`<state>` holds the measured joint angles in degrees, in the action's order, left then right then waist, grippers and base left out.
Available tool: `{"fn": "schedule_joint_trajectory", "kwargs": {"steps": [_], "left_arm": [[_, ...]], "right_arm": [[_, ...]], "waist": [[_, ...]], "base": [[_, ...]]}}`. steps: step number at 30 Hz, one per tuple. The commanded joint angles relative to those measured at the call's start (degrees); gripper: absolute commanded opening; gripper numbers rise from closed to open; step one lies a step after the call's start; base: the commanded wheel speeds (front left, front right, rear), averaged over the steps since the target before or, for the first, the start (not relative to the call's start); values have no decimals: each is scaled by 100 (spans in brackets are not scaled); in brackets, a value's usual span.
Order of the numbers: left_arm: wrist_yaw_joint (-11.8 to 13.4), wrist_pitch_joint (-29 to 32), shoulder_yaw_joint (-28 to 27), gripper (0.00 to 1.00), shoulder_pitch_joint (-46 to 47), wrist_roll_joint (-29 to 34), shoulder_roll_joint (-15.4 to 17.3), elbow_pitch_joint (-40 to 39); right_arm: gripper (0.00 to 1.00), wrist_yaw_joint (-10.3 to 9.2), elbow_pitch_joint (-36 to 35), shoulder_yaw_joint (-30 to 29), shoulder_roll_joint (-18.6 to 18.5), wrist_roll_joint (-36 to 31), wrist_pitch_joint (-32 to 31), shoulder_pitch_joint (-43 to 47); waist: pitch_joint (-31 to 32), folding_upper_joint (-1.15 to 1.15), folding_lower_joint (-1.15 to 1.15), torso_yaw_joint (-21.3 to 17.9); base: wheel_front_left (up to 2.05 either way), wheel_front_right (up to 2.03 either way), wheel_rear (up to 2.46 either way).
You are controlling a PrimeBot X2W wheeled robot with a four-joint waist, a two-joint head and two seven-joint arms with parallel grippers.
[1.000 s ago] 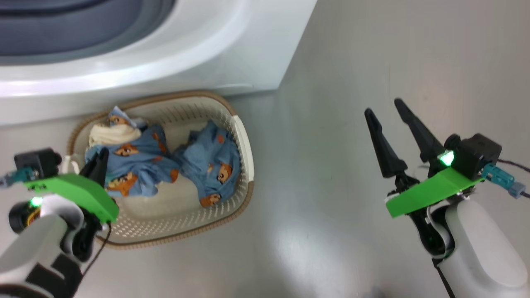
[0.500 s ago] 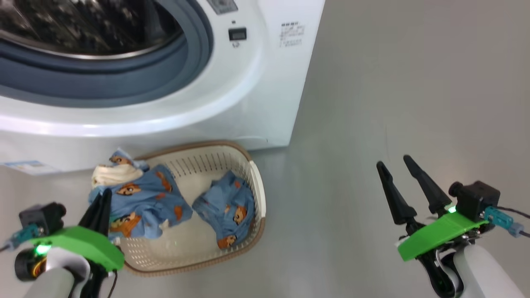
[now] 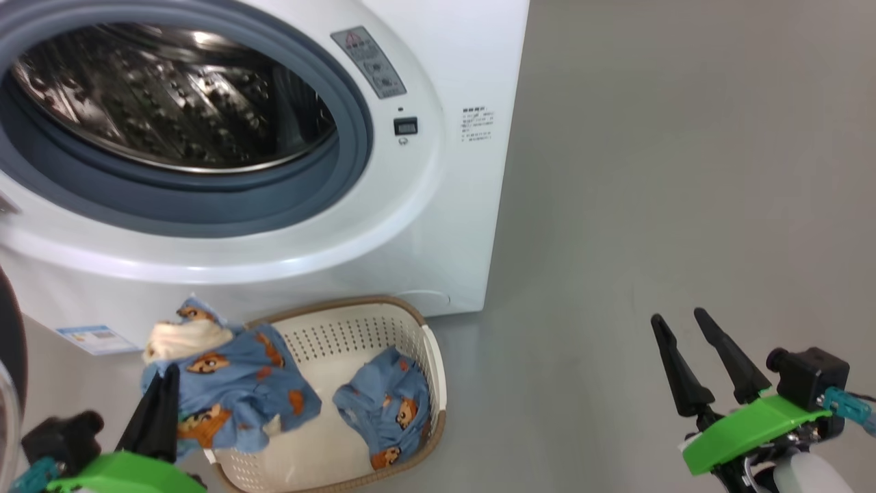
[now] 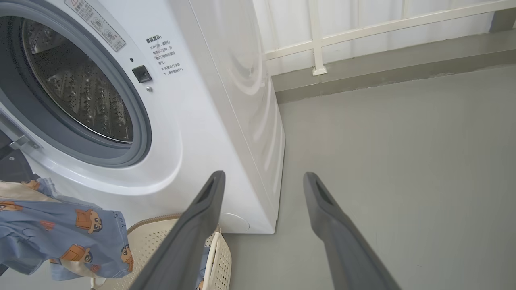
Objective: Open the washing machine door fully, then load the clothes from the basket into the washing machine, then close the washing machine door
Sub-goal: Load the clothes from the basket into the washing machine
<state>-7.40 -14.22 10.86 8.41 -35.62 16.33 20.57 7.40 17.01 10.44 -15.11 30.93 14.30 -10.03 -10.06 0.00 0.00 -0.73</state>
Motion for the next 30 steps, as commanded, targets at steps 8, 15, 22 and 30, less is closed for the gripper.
{"fn": "schedule_joint_trajectory", "kwargs": {"steps": [8, 15, 22, 30], "left_arm": [[-9, -77, -729, 0, -701, 427, -26, -893], [-9, -77, -1006, 0, -1026, 516, -197, -1301], [-9, -78, -1133, 0, -826, 508, -203, -1400], [-9, -78, -1207, 0, -63, 364, -72, -1339]], "right_arm": [[100, 9, -179, -20, -118, 54, 70, 330], [100, 9, -235, -84, -53, 39, 70, 362], [100, 9, -279, -124, 29, 0, 70, 251], [100, 9, -311, -117, 127, -44, 70, 96]], "waist": [[457, 0, 0, 47], [418, 0, 0, 5], [194, 0, 0, -44], [-83, 0, 0, -134]], "base": [[0, 0, 0], [0, 0, 0], [0, 0, 0], [0, 0, 0]]}}
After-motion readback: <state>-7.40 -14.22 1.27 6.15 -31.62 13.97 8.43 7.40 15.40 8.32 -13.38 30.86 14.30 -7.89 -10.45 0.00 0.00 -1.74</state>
